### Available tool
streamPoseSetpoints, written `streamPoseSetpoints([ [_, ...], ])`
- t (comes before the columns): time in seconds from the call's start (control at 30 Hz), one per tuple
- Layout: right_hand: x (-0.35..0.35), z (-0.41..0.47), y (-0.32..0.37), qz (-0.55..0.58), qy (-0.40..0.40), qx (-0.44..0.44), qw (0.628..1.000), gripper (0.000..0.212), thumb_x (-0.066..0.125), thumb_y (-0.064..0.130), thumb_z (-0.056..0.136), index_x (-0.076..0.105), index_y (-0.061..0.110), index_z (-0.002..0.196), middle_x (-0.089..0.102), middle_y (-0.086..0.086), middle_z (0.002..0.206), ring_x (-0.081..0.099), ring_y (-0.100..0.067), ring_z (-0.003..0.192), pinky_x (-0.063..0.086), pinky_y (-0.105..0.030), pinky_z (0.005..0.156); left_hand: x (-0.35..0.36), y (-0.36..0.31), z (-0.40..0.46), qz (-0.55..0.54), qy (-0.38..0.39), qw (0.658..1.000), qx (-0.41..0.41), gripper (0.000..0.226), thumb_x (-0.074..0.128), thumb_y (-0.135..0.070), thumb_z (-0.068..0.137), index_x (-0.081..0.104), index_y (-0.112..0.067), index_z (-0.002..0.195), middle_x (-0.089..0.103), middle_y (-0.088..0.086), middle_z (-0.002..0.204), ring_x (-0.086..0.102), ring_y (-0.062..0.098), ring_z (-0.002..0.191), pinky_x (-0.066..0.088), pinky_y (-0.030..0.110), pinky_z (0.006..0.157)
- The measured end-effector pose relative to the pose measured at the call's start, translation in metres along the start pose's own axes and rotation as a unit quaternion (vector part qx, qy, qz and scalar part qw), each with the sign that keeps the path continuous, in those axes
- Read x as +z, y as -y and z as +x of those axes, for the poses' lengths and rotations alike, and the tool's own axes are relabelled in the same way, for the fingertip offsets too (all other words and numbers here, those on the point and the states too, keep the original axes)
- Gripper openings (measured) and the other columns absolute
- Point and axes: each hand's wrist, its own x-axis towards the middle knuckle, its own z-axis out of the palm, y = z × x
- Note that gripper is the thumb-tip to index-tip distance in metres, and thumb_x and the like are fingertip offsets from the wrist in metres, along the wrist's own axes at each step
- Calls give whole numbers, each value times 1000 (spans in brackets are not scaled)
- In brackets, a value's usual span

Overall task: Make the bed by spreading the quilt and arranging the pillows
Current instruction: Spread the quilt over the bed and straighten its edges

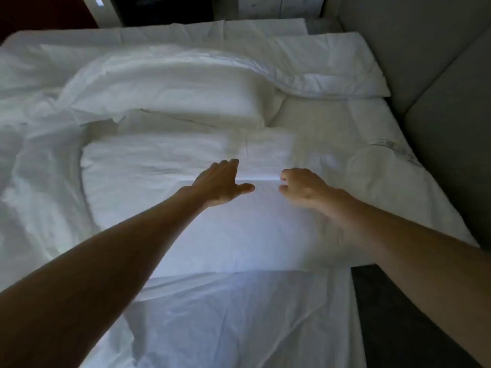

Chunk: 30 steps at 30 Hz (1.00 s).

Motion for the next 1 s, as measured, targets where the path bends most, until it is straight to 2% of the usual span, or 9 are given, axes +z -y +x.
streamPoseSetpoints([
  [0.1, 2, 25, -5, -7, 0, 1, 1000, 36, 45, 28, 102, 53, 6, 129, 55, -15, 130, 54, -34, 118, 46, -37, 91, 1, 6, 41, 37, -40, 998, 12, 89, 69, -51, 84, 25, -10, 150, 33, 13, 154, 30, 34, 141, 32, 48, 109],
  [0.3, 16, 60, -11, -18, -23, -33, 999, 30, 46, 31, 101, 52, 8, 119, 51, -15, 126, 53, -36, 116, 43, -39, 89, -2, 32, 121, 98, -47, 993, -50, 135, 75, -69, 66, -12, -21, 156, -10, 9, 165, -13, 31, 151, -6, 61, 117],
  [0.4, 26, 69, -15, -23, -39, -43, 998, 31, 47, 32, 101, 51, 9, 121, 50, -15, 129, 51, -36, 119, 41, -38, 90, 11, 38, 134, 117, -43, 990, -67, 135, 75, -77, 55, 10, -13, 153, 27, 16, 158, 15, 34, 149, 0, 63, 115],
  [0.5, 38, 67, -18, -22, -74, -43, 996, 48, 49, 26, 100, 37, 8, 143, 40, -16, 145, 44, -39, 130, 41, -43, 102, 26, 36, 117, 185, -82, 979, -24, 93, 72, -72, 62, 45, -11, 127, 57, 14, 129, 50, 34, 124, 26, 52, 109],
  [0.6, 43, 57, -21, -37, -137, -34, 989, 82, 61, 14, 94, 11, 12, 159, 18, -14, 163, 30, -39, 143, 35, -48, 112, 29, 35, 81, 194, -79, 975, 74, 57, 63, -54, 83, 46, -15, 121, 65, 14, 117, 61, 36, 106, 40, 38, 78],
  [0.7, 42, 41, -24, -132, -156, -77, 976, 104, 72, 17, 86, 1, 19, 161, -3, -8, 169, 7, -34, 153, 15, -50, 123, 37, 35, 29, 185, -4, 975, 124, 54, 50, -52, 96, 36, -23, 140, 67, 13, 117, 62, 36, 110, 44, 38, 81],
  [0.8, 38, 18, -24, -260, -72, -144, 952, 88, 75, 45, 80, 32, 20, 153, 21, -8, 165, 8, -30, 154, 3, -54, 122, 65, 31, -32, 172, 53, 968, 176, 55, 43, -53, 98, 31, -28, 146, 67, 13, 118, 61, 38, 113, 46, 39, 90],
  [0.9, 72, -26, -34, -311, -71, -245, 915, 51, 70, 57, 66, 67, 17, 96, 71, -7, 90, 69, -27, 99, 34, -59, 112, 108, 30, -101, 132, 122, 967, 180, 61, 40, -55, 99, 20, -29, 150, 64, 16, 124, 57, 39, 116, 43, 40, 93],
  [1.0, 146, -102, -70, -220, -89, -259, 936, 22, 67, 33, 61, 63, 17, 76, 61, -1, 54, 61, -23, 45, 58, -35, 66, 146, 18, -169, 72, 182, 964, 181, 54, 45, -50, 97, 13, -35, 139, 63, 16, 119, 58, 39, 112, 41, 41, 91],
])
